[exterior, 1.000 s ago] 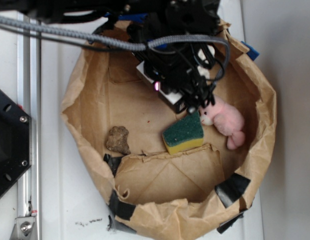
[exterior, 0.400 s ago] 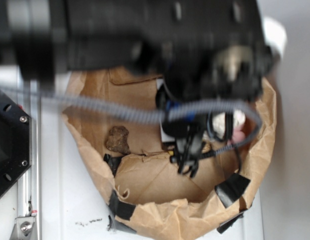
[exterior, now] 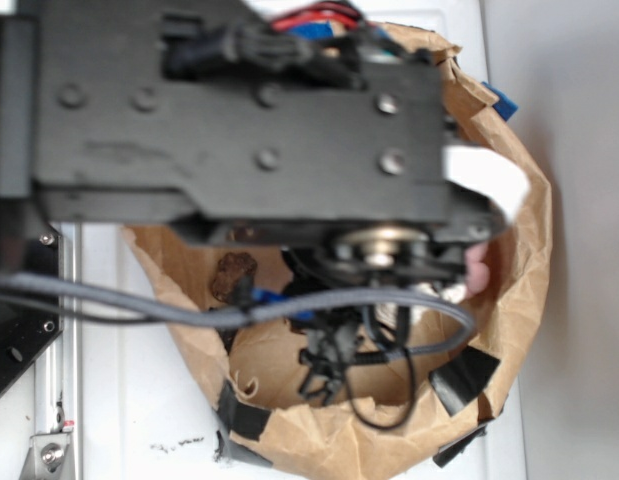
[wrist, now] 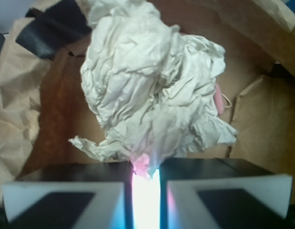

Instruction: Grab the white paper.

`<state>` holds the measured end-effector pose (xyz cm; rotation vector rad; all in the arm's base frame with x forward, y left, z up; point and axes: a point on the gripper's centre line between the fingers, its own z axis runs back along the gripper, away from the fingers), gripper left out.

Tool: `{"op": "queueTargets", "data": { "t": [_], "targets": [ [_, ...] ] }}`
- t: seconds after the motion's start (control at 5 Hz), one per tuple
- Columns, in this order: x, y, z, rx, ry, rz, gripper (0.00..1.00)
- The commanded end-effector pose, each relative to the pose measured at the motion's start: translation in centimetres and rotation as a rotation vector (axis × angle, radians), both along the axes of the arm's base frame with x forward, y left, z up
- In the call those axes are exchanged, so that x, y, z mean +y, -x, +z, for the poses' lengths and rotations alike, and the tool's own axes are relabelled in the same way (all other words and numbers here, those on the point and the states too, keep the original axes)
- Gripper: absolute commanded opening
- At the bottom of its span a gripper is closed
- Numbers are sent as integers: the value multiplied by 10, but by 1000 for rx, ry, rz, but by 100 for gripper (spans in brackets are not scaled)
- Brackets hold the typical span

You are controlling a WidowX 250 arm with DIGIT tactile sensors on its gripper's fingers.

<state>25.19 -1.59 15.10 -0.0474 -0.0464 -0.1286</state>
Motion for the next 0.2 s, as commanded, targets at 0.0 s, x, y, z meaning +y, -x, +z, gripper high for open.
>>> {"op": "queueTargets", "data": {
  "t": [0.0],
  "targets": [
    [15, 4, 11, -58, 14, 24, 0]
  ]
}}
